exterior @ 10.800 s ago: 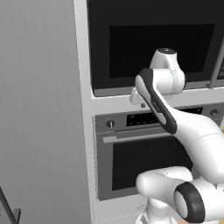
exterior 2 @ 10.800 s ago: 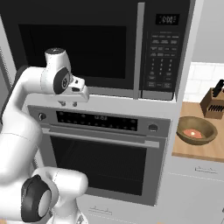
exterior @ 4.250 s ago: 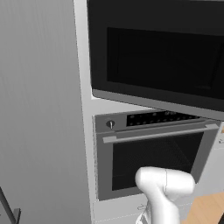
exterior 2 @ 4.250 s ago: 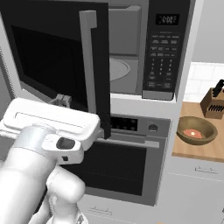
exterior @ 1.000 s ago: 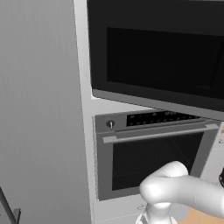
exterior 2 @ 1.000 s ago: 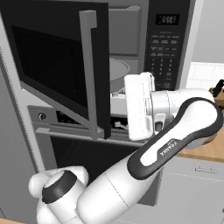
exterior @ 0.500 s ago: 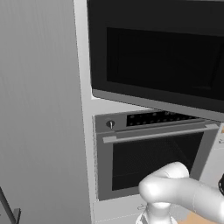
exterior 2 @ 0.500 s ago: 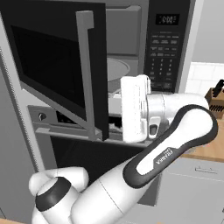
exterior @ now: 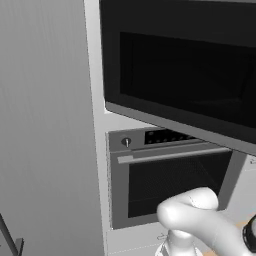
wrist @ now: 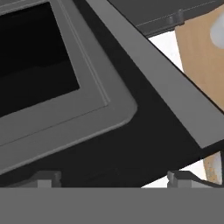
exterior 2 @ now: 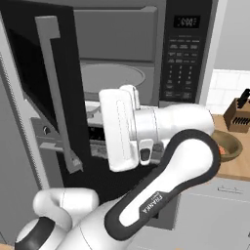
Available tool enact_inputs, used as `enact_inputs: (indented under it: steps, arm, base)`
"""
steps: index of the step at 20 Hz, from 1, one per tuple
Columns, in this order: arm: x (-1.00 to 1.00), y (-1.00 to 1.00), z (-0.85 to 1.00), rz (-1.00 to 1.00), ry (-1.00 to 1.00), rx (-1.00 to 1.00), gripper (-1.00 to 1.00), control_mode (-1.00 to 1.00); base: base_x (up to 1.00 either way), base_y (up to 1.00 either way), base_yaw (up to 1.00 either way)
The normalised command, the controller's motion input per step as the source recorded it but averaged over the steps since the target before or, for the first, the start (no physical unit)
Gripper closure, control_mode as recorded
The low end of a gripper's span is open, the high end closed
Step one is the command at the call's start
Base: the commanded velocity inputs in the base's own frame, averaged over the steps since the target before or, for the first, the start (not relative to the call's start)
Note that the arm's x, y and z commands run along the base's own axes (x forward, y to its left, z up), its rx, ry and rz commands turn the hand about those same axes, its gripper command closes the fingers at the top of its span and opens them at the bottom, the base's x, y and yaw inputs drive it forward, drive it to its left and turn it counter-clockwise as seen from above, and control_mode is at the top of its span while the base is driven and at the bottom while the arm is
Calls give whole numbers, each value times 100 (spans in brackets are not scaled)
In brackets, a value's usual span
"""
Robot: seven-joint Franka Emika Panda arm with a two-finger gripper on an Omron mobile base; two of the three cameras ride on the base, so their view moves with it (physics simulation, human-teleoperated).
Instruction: Open the microwave, place the bowl with waffle inside the microwave, then close the microwave door and turn it on.
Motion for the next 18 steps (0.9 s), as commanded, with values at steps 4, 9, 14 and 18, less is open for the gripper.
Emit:
enact_inputs:
  steps: [4,9,14,18]
  arm:
    - [-8,91,19,0,-16,-1,-100,-100]
    - [-65,100,21,-4,-27,-11,-100,-100]
    - [-100,100,8,-11,-38,-9,-100,-100]
    - [-69,100,0,-17,-31,-2,-100,-100]
  base:
    - [0,0,0]
    - [0,0,0]
    - [0,0,0]
    - [0,0,0]
